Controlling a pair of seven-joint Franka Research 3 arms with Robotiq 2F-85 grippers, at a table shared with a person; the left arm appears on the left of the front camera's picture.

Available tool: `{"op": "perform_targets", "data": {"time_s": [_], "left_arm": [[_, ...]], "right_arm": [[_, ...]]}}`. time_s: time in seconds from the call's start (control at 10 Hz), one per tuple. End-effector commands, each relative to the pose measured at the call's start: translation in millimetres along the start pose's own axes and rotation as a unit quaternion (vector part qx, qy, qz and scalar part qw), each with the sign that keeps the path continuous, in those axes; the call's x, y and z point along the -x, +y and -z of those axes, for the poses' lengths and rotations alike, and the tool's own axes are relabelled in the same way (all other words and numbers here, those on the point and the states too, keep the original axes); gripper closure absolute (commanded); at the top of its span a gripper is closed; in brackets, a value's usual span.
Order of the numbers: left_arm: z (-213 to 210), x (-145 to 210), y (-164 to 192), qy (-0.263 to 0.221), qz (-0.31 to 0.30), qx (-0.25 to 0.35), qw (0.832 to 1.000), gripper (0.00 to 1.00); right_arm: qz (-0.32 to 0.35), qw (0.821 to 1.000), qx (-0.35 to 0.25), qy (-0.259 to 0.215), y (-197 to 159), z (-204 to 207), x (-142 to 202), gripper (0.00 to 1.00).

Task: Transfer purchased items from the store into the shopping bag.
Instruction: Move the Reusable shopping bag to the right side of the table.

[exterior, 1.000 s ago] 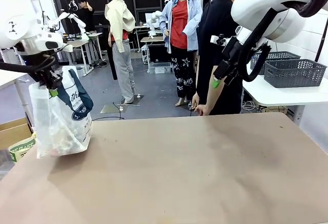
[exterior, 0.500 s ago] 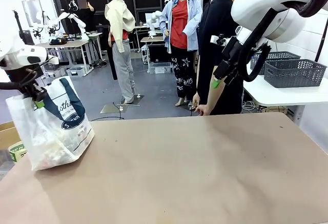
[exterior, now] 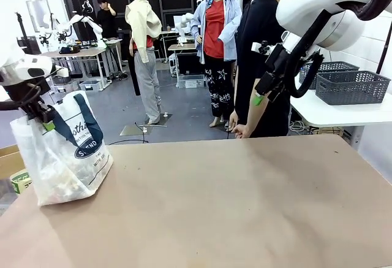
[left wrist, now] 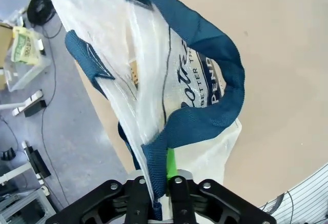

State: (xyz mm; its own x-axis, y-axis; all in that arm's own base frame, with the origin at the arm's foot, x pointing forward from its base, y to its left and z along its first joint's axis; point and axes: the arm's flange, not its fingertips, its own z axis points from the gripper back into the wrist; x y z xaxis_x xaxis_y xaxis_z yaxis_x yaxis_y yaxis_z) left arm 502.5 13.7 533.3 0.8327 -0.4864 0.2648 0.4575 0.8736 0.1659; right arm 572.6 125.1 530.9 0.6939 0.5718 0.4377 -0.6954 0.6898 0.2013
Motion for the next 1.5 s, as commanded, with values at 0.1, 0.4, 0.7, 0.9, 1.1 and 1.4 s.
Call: {"op": "perform_targets", "data": {"time_s": [0.1,0.4,0.7,0.9,1.1,1.4], "left_arm": [[-18,-3,-6,-0.034,0.023,0.016,0.999,0.22],[-36,-15,-17,-0.06,0.046,0.027,0.997,0.0],[-47,-27,-25,-0.057,0.05,0.026,0.997,0.0],[-56,-34,-29,-0.061,0.052,0.017,0.997,0.0],[-64,-37,-30,-0.061,0.059,0.013,0.996,0.0],[-68,-55,-47,-0.066,0.087,0.038,0.993,0.0]], "right_arm": [[0.002,1.0,0.011,0.005,1,1,-1,0.0],[0.002,1.0,0.011,0.005,1,1,-1,0.0],[0.002,1.0,0.011,0.005,1,1,-1,0.0],[0.002,1.0,0.011,0.005,1,1,-1,0.0],[0.002,1.0,0.011,0.005,1,1,-1,0.0],[0.002,1.0,0.011,0.005,1,1,-1,0.0]]}}
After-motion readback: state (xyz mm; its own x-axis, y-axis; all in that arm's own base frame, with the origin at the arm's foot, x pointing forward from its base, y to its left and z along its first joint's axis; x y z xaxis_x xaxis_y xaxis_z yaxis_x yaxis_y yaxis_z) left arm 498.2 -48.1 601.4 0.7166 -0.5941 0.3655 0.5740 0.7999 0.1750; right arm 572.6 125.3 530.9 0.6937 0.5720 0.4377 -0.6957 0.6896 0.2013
